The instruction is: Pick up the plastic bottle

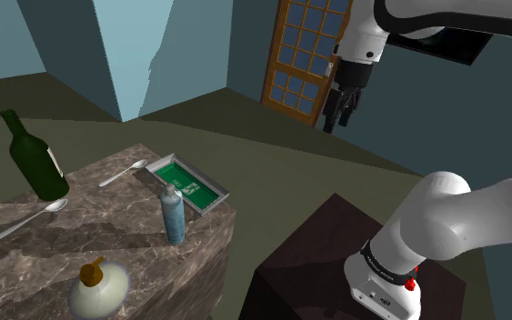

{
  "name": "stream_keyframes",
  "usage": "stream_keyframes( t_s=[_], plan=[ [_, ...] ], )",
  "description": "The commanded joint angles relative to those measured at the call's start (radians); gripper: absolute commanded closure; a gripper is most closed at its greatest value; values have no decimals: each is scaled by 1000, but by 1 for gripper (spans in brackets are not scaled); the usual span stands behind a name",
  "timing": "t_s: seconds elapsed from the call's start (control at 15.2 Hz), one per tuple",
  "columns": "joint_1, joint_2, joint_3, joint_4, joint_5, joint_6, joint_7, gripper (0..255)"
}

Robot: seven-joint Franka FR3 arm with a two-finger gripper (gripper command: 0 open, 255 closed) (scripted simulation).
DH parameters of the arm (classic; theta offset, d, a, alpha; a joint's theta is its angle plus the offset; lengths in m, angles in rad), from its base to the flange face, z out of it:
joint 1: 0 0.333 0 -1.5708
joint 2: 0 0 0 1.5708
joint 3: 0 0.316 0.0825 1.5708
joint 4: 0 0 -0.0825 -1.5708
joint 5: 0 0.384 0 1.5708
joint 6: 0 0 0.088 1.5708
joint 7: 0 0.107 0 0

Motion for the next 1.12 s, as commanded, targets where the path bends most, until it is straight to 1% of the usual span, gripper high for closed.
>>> stream_keyframes(
  t_s=[0.0,0.53,1.06],
  plan=[
    [0,0,0,0,0,0,0,0],
    [64,246,104,60,92,154,96,0],
    [115,528,191,198,143,271,183,0]
  ],
)
